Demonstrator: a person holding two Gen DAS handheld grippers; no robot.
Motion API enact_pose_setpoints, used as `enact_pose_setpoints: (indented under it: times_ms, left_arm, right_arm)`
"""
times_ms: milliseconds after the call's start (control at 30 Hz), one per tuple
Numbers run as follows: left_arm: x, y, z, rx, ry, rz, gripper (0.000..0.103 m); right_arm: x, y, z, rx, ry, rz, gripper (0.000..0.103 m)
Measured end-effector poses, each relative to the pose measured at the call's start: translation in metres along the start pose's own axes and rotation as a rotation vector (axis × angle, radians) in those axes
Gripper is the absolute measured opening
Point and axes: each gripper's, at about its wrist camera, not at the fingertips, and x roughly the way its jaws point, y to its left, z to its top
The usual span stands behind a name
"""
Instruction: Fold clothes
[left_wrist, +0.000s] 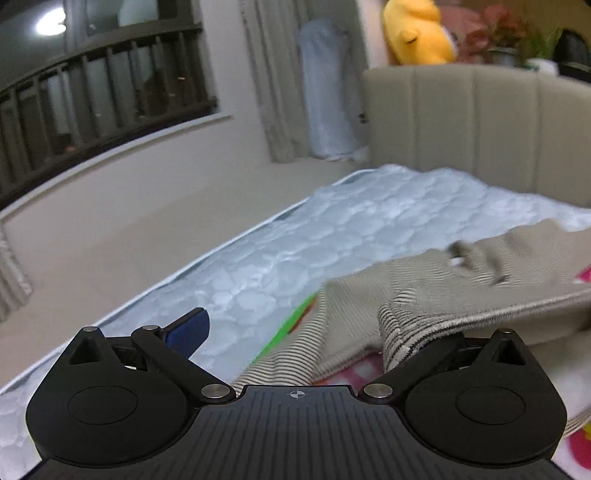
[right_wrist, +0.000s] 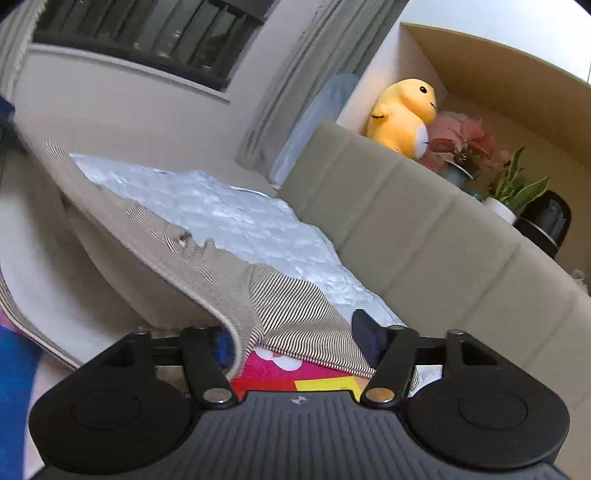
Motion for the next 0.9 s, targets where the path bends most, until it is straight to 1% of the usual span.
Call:
enact_pose_setpoints:
  times_ms: [33, 167, 233, 267, 300, 333, 367, 400, 500, 567, 600, 633, 667, 700, 733, 767, 800, 833, 900]
  left_arm:
    - [-0.001, -0.001, -0.005, 0.005, 0.024, -0.004, 0.103]
    - [-0.001, -0.004, -0.028, 0.016, 0.139, -0.009, 0.103]
    - [0.0, -0.005, -0.04, 0.021, 0.196, -0.012, 0.103]
    - [0.0, -0.006, -0.046, 0.024, 0.225, -0.013, 0.103]
    - [0.0, -0.007, -0.052, 0.027, 0.253, -0.014, 0.103]
    - [0.0, -0.008, -0.058, 0.03, 0.282, -0.016, 0.103]
    - [0.0, -0.008, -0.064, 0.032, 0.311, -0.017, 0.103]
    - [-0.004, -0.006, -0.066, 0.033, 0.31, -0.014, 0.103]
    - [-0.024, 0.003, -0.064, 0.026, 0.273, 0.001, 0.103]
    - [-0.038, 0.009, -0.06, 0.008, 0.259, -0.006, 0.102]
    - [-0.044, 0.012, -0.058, -0.002, 0.26, 0.001, 0.097]
    - [-0.05, 0.015, -0.057, -0.012, 0.263, 0.011, 0.085]
    - [-0.053, 0.018, -0.057, -0.027, 0.278, 0.004, 0.082]
    - [-0.056, 0.021, -0.057, -0.043, 0.296, -0.008, 0.082]
    - [-0.06, 0.025, -0.058, -0.064, 0.325, -0.031, 0.084]
    - [-0.062, 0.027, -0.06, -0.076, 0.355, -0.059, 0.087]
    - [-0.064, 0.028, -0.063, -0.085, 0.38, -0.089, 0.092]
    - [-0.066, 0.026, -0.066, -0.093, 0.397, -0.122, 0.094]
    - [-0.067, 0.017, -0.07, -0.109, 0.41, -0.194, 0.095]
  right_arm:
    - [-0.002, -0.002, -0.001, -0.004, 0.012, 0.024, 0.065]
    - [0.004, 0.014, -0.029, 0.03, 0.145, 0.135, 0.064]
    - [0.007, 0.03, -0.048, 0.063, 0.207, 0.173, 0.048]
    - [0.009, 0.035, -0.056, 0.074, 0.234, 0.191, 0.031]
    - [0.009, 0.036, -0.062, 0.081, 0.243, 0.203, 0.02]
    - [0.008, 0.038, -0.069, 0.087, 0.25, 0.215, 0.016]
    - [0.001, 0.037, -0.067, 0.081, 0.241, 0.223, 0.009]
    - [-0.005, 0.037, -0.066, 0.076, 0.231, 0.231, 0.007]
    - [-0.026, 0.032, -0.059, 0.067, 0.205, 0.25, 0.005]
    - [-0.033, 0.025, -0.057, 0.061, 0.208, 0.261, 0.004]
    - [-0.036, 0.022, -0.058, 0.06, 0.214, 0.266, 0.004]
    - [-0.041, 0.023, -0.06, 0.055, 0.228, 0.275, 0.004]
    - [-0.041, 0.024, -0.062, 0.039, 0.244, 0.284, 0.004]
    - [-0.041, 0.026, -0.065, 0.023, 0.259, 0.293, 0.004]
    - [-0.045, 0.029, -0.07, 0.008, 0.271, 0.309, 0.004]
    - [-0.048, 0.032, -0.075, -0.007, 0.282, 0.326, 0.004]
    - [-0.053, 0.035, -0.08, -0.025, 0.294, 0.337, 0.004]
    - [-0.057, 0.039, -0.085, -0.042, 0.306, 0.348, 0.004]
    - [-0.061, 0.042, -0.09, -0.072, 0.326, 0.367, 0.004]
